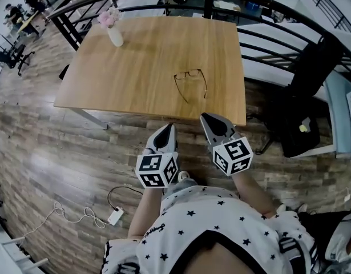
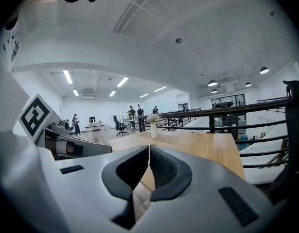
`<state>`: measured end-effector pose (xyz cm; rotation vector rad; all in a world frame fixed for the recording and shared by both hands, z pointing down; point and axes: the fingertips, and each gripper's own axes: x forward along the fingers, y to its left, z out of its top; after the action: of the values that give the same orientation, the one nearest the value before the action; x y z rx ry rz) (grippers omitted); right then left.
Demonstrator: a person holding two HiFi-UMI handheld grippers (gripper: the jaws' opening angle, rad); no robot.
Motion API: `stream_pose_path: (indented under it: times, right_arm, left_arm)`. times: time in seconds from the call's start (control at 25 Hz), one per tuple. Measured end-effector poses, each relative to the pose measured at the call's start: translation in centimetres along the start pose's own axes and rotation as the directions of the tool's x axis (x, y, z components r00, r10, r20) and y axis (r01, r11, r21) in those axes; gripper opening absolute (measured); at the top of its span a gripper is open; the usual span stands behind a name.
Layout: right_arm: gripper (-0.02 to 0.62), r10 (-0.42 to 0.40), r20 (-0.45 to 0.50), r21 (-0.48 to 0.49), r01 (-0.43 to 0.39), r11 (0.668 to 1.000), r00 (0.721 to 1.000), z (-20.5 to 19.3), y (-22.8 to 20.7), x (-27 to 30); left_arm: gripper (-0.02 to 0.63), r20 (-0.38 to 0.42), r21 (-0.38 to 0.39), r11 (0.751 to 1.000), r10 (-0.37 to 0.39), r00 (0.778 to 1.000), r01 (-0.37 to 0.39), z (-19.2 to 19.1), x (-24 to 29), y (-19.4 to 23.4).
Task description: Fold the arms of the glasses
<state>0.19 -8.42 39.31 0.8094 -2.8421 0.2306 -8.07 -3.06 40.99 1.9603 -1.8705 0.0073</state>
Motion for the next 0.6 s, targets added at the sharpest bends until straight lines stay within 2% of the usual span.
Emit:
stream_pose_path:
  times: [0.28, 0.6]
  right_arm:
    - [0.02, -0.049, 0.001, -0.005, 0.049, 0.999, 0.999, 0.2, -0.9, 3.2]
    - [0.02, -0.082, -0.017, -0.024, 0.082, 0.996, 0.996, 0.3, -2.4, 4.6]
  left_arm:
    - [0.006, -0.01, 0.008, 0.999, -0.034, 0.999, 0.034, 0.9, 2.2, 3.1]
    - [0.006, -0.029, -0.01, 0.999, -0.041, 0.999, 0.04, 1.0, 4.1, 4.7]
